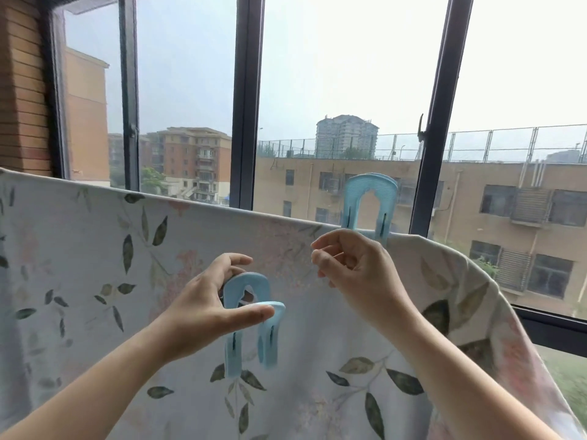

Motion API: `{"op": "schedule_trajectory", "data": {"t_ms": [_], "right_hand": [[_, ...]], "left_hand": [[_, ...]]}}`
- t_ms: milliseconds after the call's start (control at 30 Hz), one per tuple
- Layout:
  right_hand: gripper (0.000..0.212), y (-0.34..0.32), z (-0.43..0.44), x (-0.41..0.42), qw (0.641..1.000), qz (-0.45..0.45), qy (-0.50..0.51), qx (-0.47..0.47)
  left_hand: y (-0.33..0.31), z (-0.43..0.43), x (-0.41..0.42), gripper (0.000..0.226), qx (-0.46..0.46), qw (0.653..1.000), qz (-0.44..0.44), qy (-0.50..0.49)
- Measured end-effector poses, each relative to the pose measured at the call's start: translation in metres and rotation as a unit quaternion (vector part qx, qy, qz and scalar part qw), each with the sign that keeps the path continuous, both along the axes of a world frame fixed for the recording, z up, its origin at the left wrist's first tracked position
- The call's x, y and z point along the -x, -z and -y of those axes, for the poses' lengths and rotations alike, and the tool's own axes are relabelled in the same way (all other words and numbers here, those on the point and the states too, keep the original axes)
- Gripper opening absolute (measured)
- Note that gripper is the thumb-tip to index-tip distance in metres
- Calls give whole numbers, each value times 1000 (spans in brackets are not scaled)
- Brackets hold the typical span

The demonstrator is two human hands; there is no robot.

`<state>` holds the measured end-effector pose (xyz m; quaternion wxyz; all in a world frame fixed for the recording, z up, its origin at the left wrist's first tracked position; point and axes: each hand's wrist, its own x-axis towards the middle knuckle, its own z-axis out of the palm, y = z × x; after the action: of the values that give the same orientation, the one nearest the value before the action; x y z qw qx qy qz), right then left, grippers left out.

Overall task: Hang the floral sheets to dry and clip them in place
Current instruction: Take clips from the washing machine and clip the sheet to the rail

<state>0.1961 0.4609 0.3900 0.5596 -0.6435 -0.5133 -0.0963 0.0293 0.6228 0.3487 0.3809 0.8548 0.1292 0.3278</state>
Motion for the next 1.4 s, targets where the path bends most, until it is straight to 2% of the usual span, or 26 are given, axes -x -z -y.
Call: {"op": "schedule_trajectory", "data": {"t_ms": [300, 533, 800, 1033, 1400], "right_hand": [[8, 5, -97, 70, 996, 14, -85, 16], [6, 9, -216, 187, 988, 10, -156, 22], [6, 14, -345, 302, 979, 7, -201, 33], [8, 8, -438, 333, 975, 10, -219, 22], [7, 2, -584, 334, 974, -7, -226, 2]], "left_hand": [[10, -62, 91, 87, 7, 996, -11, -83], [16, -159, 224, 96, 64, 989, 23, -135], [12, -264, 347, 98, 54, 980, 5, -190], [11, -352, 379, 94, 53, 978, 21, -201], [5, -496, 390, 89, 40, 975, 12, -217]]}}
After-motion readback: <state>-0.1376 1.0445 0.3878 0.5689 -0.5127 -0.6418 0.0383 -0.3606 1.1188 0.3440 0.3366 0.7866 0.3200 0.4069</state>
